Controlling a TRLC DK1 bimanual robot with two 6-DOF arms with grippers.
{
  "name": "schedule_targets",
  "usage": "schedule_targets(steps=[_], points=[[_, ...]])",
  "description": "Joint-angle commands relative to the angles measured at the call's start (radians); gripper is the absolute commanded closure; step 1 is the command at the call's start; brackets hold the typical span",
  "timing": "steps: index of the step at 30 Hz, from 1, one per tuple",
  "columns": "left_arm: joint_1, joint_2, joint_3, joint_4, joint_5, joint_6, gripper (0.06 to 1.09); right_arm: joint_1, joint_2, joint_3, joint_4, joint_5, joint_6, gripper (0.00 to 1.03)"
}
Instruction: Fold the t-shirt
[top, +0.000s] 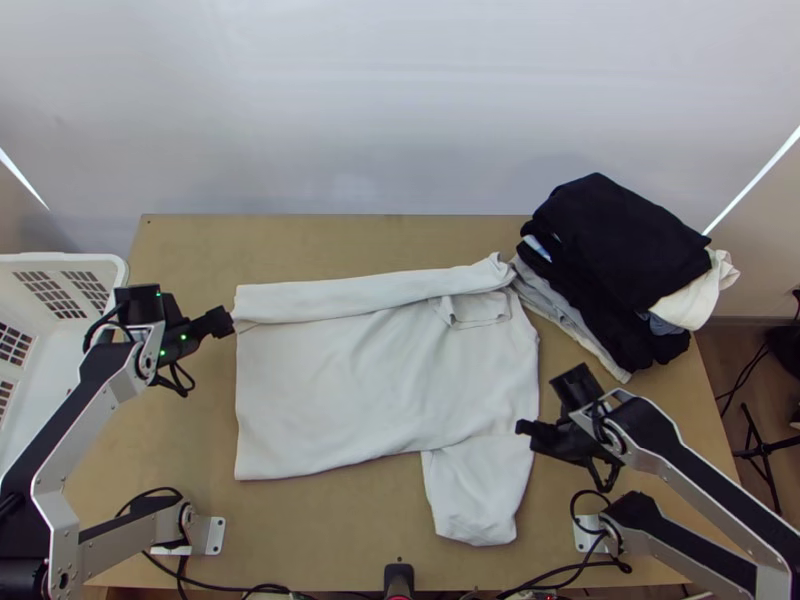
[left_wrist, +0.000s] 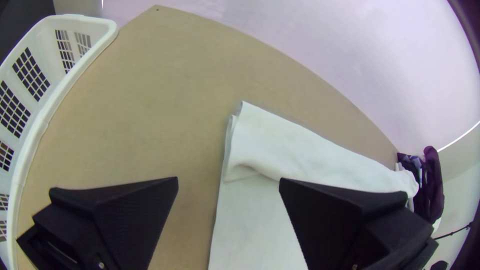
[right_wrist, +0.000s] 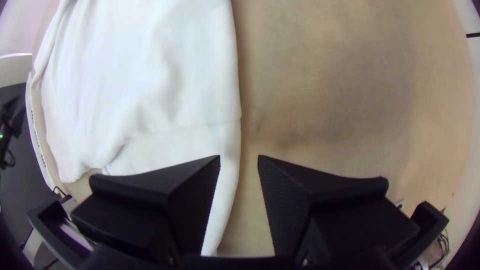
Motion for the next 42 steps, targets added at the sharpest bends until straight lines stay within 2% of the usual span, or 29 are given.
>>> schedule_targets(steps=[1,7,10,13,19,20,23,28,29,32,37,42], points=[[-0.028,0.023,0.019,0.004,-0.014,-0.018,0.10,0.017,0.096,-0.009,0.041,-0.042,-0.021,0.58],[-0.035,0.024,0.034,-0.001,-0.017,-0.019,0.10,0.018,0.104,-0.022,0.084,-0.040,-0.036,0.59],[-0.055,0.024,0.060,-0.079,-0.016,0.007,0.10,0.034,0.101,-0.022,0.086,-0.040,-0.047,0.59],[-0.119,0.006,0.077,-0.200,-0.013,0.106,0.10,0.054,0.072,-0.028,0.113,-0.039,-0.065,0.85],[-0.226,-0.056,0.146,-0.535,-0.002,0.300,0.10,0.080,0.041,-0.043,0.124,-0.034,-0.076,0.94],[-0.231,-0.057,0.160,-0.612,0.006,0.338,0.11,0.080,0.040,-0.043,0.124,-0.025,-0.080,1.00],[-0.228,-0.071,0.160,-0.742,0.003,0.498,0.11,0.080,0.035,-0.046,0.124,-0.019,-0.080,1.00],[-0.239,-0.178,0.092,-0.900,-0.005,0.892,0.13,0.080,0.038,-0.049,0.132,-0.017,-0.080,1.00],[-0.252,-0.194,0.095,-0.937,0.010,0.945,0.17,0.080,0.038,-0.049,0.132,-0.017,-0.080,1.00],[-0.274,-0.188,0.077,-1.055,0.039,1.070,0.17,0.080,0.038,-0.054,0.132,-0.017,-0.082,1.00],[-0.348,-0.169,-0.024,-1.023,0.033,1.079,0.14,0.080,0.041,-0.057,0.146,-0.017,-0.082,1.00],[-0.469,-0.142,-0.136,-0.803,0.032,0.967,0.13,0.090,0.047,-0.059,0.153,-0.008,-0.080,1.00]])
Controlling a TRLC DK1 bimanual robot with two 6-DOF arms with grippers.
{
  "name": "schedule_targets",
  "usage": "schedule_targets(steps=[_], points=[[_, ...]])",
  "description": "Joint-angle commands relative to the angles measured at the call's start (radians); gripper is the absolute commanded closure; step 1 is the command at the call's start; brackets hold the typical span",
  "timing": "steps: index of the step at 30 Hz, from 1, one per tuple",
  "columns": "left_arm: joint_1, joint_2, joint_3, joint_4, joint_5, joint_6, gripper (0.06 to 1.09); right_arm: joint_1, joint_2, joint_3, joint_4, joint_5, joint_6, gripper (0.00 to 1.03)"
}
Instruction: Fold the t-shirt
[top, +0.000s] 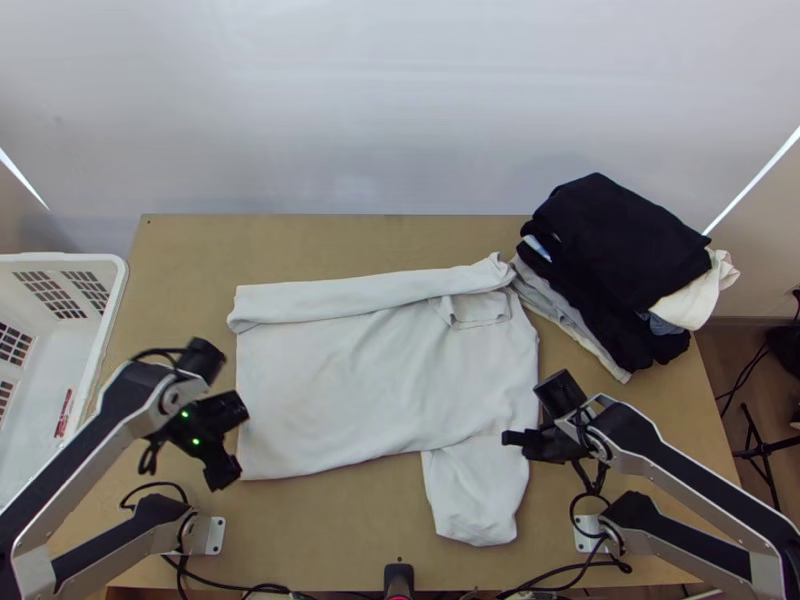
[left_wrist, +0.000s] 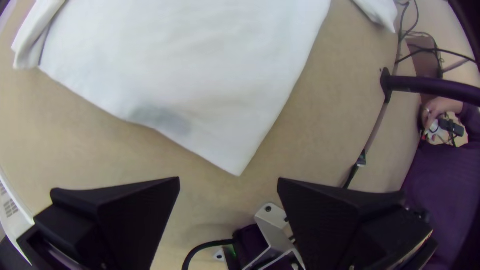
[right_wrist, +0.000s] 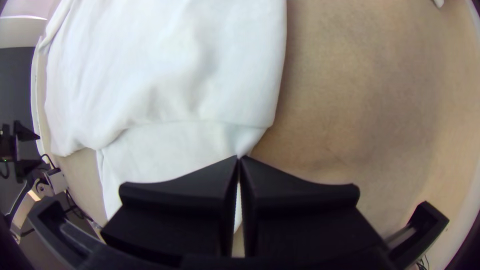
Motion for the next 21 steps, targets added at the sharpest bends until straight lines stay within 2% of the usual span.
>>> schedule_targets(steps=[1,6,8,13,14,18,20,21], points=[[-0.121,0.024,-0.138,0.163,0.002,-0.028,0.13,0.014,0.006,-0.003,0.009,0.014,0.002,1.00],[-0.129,0.058,-0.180,0.270,-0.024,-0.025,0.15,0.018,0.006,-0.004,0.009,0.017,0.004,1.00],[-0.129,0.061,-0.197,0.285,-0.045,-0.014,0.20,0.018,0.005,-0.001,0.009,0.017,0.005,1.00],[-0.129,0.065,-0.218,0.312,-0.090,0.009,0.22,0.018,0.005,0.001,0.009,0.019,0.005,1.00],[-0.129,0.062,-0.220,0.302,-0.090,0.012,0.34,0.016,0.005,0.001,0.009,0.019,0.007,1.00],[-0.126,-0.027,-0.241,0.322,-0.083,0.058,0.91,0.018,-0.012,0.001,0.009,0.017,0.004,1.00],[-0.120,-0.062,-0.246,0.324,-0.082,0.084,1.05,0.022,-0.034,0.001,0.007,0.017,0.002,1.00],[-0.115,-0.074,-0.246,0.319,-0.082,0.098,1.05,0.033,-0.044,0.001,0.004,0.015,0.000,1.00]])
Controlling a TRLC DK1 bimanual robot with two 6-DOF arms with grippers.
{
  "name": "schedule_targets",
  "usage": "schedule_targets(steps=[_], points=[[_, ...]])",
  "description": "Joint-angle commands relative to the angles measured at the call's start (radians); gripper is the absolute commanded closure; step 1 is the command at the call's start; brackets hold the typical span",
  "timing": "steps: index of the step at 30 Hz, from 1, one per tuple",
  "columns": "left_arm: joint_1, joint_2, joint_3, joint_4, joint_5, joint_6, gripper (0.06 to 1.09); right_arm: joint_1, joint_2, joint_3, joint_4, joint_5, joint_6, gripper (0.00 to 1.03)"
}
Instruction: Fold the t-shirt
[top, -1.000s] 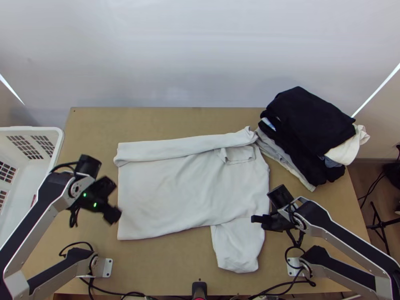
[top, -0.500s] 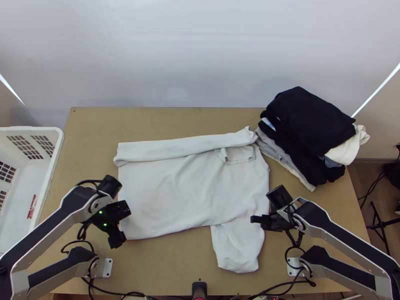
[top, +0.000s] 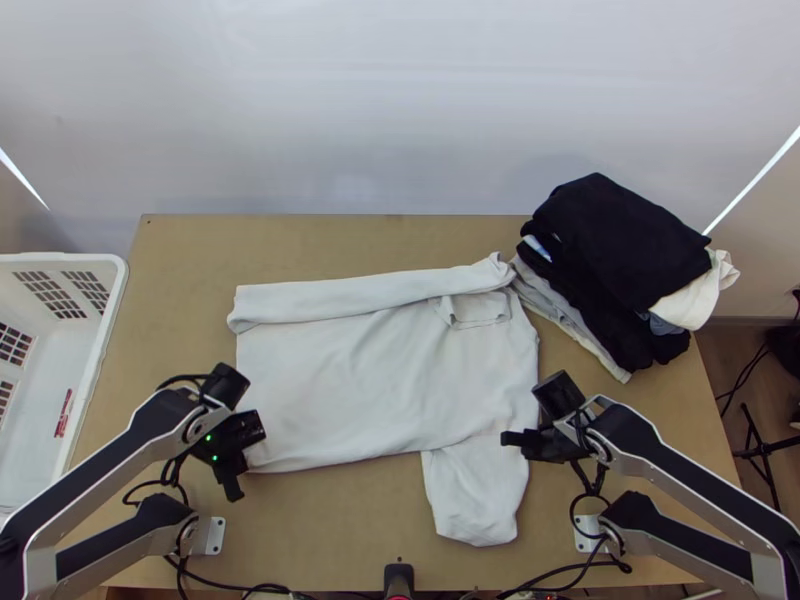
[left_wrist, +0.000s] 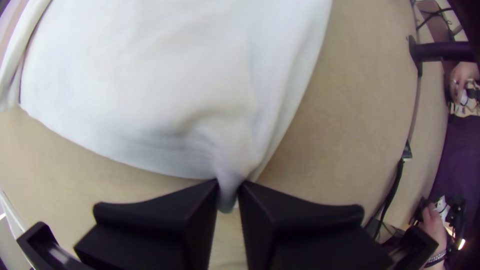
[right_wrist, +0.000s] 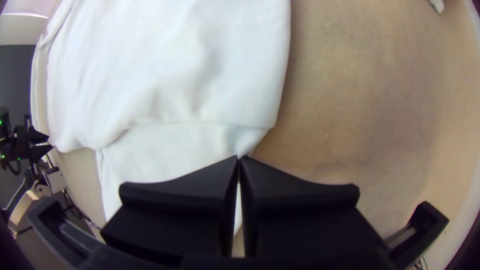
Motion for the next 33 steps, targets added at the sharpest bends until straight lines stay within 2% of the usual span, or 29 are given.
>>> schedule_targets(steps=[1,6,16,23,26,33], points=[[0.025,-0.088,-0.025,0.008,-0.008,0.088,1.05,0.036,-0.048,0.001,-0.011,-0.003,-0.003,1.00],[0.086,-0.100,-0.014,-0.042,-0.008,0.180,1.05,0.143,-0.135,-0.011,-0.020,-0.004,0.003,1.00],[0.135,-0.140,-0.022,-0.108,-0.007,0.250,1.05,0.401,-0.233,-0.039,-0.054,-0.003,-0.028,1.00],[0.171,-0.152,-0.024,-0.087,-0.005,0.281,1.05,0.379,-0.199,-0.037,-0.035,0.000,-0.020,1.00],[0.171,-0.152,-0.019,-0.045,0.009,0.249,1.05,0.355,-0.196,-0.032,-0.031,0.000,-0.008,1.00],[0.181,-0.115,0.045,0.024,0.105,0.123,1.05,0.283,-0.189,0.009,-0.021,0.002,-0.011,1.00]])
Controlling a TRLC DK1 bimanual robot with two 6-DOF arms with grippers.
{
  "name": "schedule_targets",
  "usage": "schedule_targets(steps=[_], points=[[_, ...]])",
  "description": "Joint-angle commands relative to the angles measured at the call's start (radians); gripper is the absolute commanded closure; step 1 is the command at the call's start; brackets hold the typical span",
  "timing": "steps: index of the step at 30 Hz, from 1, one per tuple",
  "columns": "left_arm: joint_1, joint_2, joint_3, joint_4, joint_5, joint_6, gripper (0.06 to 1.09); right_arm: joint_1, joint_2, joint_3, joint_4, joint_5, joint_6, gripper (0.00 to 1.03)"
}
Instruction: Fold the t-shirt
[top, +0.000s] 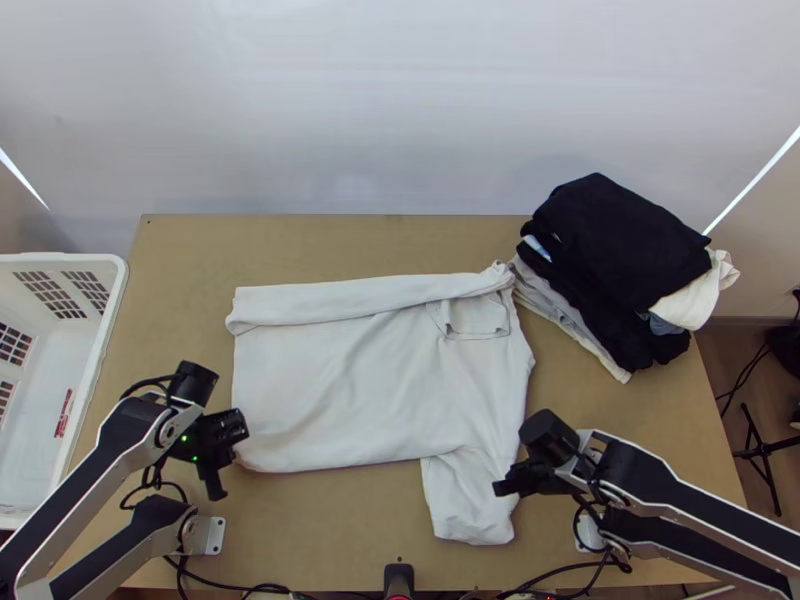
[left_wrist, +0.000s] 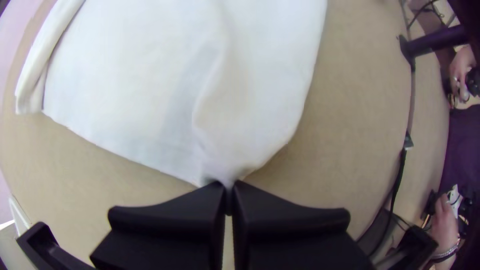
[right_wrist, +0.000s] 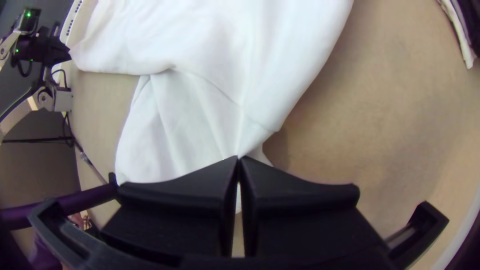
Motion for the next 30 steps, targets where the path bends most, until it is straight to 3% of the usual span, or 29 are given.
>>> schedule_targets(steps=[1,5,15,30], points=[[0.017,0.031,0.049,0.073,0.064,-0.096,1.05,-0.062,0.006,0.035,0.012,0.006,-0.008,1.00],[0.050,0.054,0.072,0.122,0.074,-0.118,1.05,-0.119,0.006,0.076,0.012,0.006,-0.048,1.00],[0.116,0.114,0.134,0.165,0.091,-0.121,1.05,-0.320,0.048,0.191,0.012,0.011,-0.245,1.00],[0.205,0.266,0.279,0.212,0.134,-0.207,1.05,-0.398,0.137,0.231,0.121,0.014,-0.248,1.00]])
